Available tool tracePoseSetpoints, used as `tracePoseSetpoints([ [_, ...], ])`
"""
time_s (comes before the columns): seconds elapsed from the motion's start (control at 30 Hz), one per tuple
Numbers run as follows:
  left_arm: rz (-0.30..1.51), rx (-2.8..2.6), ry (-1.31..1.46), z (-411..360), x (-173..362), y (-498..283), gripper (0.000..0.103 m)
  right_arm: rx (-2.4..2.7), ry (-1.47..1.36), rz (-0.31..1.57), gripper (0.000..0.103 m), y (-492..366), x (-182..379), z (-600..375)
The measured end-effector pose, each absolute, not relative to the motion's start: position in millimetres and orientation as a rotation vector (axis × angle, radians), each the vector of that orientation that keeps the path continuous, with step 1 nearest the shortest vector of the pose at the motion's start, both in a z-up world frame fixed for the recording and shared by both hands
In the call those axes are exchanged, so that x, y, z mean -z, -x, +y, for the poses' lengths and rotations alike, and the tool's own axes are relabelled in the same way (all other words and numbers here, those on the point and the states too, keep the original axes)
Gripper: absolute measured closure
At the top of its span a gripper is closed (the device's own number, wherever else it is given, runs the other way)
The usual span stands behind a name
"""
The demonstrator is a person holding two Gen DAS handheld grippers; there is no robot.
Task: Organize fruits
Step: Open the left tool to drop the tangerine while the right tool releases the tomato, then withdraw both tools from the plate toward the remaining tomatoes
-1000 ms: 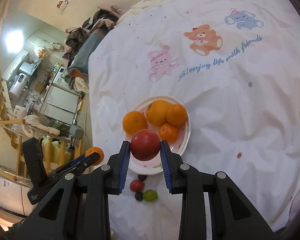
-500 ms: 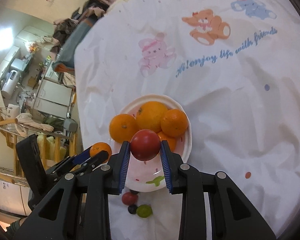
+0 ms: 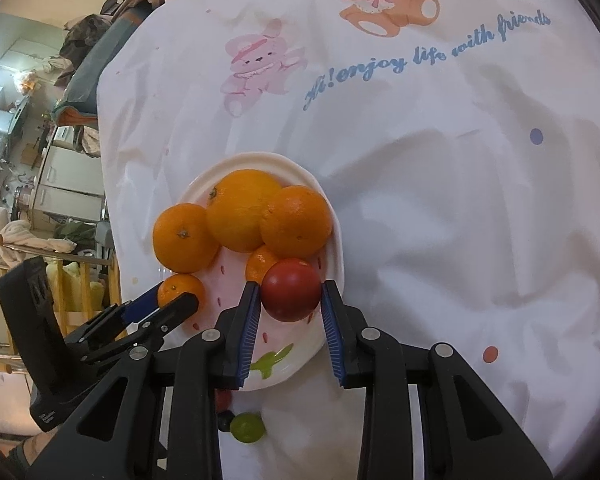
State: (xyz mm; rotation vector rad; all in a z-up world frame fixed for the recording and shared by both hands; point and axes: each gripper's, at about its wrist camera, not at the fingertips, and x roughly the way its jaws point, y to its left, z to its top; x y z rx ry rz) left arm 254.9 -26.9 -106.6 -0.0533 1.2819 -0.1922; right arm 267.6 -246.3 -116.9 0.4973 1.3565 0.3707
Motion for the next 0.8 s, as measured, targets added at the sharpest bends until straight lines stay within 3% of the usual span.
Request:
tracePoseSetpoints([
  [0.23, 1.289, 0.203, 0.053, -29, 106, -255, 0.062, -0.357, -0.5, 1.34, 0.065, -268, 117, -246],
  [0.27, 1.294, 0.205, 0.059, -30, 107, -255, 0.06, -0.357, -0.502, 1.336, 0.06, -268, 117, -246],
  [0.3, 1.297, 0.215, 0.07, -30, 106, -255, 0.055, -0.358, -0.509, 1.333, 0.052, -269, 116, -247],
  [0.37, 1.292, 0.243, 0.096, -31, 103, -254, 0.036, -0.35, -0.522, 1.322, 0.045, -268, 114, -249],
  [0.47, 1.266, 0.237, 0.095, -32, 95, -253, 0.025, -0.346, -0.526, 1.313, 0.044, -268, 111, -250],
  [0.8, 1.212, 0.15, 0.077, -18, 83, -245, 0.025, -0.35, -0.513, 1.29, 0.043, -262, 101, -250],
])
